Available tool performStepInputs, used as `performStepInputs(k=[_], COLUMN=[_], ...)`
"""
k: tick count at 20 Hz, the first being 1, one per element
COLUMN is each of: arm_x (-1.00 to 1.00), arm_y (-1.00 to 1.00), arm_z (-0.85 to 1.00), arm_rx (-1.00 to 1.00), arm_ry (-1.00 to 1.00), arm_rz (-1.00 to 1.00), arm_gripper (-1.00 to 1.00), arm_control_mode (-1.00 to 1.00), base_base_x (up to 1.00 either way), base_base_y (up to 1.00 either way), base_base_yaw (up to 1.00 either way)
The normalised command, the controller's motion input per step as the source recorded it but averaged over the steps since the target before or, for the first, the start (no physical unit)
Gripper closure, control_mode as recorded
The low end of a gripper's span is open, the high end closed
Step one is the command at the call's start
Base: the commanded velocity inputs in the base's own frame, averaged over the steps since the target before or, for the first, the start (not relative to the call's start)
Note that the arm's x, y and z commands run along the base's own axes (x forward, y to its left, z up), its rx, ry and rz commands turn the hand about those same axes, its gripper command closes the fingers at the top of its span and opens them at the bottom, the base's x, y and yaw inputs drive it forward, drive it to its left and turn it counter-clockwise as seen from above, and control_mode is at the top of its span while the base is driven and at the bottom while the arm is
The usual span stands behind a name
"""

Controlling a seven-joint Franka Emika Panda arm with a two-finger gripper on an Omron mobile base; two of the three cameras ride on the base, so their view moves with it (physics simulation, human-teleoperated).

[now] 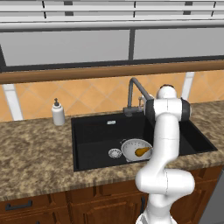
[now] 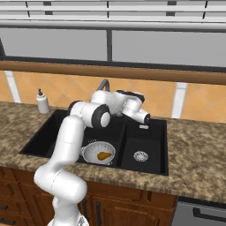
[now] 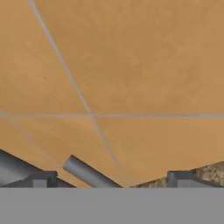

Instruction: Put the colander in the sink, put the pear in the colander, and turn on the sink faucet and pour water over the colander.

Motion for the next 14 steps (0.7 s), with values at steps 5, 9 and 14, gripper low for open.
performStepInputs(k=[5,9,14], arm_x=[0.08,0.0,0.08], arm_y=[0.01,0.26,0.19], arm_z=[-0.06,-0.04,-0.1], arm_rx=[-0.06,-0.09,-0.09], arm_ry=[0.0,0.0,0.0], arm_rz=[0.0,0.01,0.0], arm_gripper=[-1.0,-1.0,-1.0], arm_control_mode=[-1.0,-1.0,-1.0], base_base_x=[0.0,0.0,0.0], base_base_y=[0.0,0.0,0.0], base_base_yaw=[0.0,0.0,0.0])
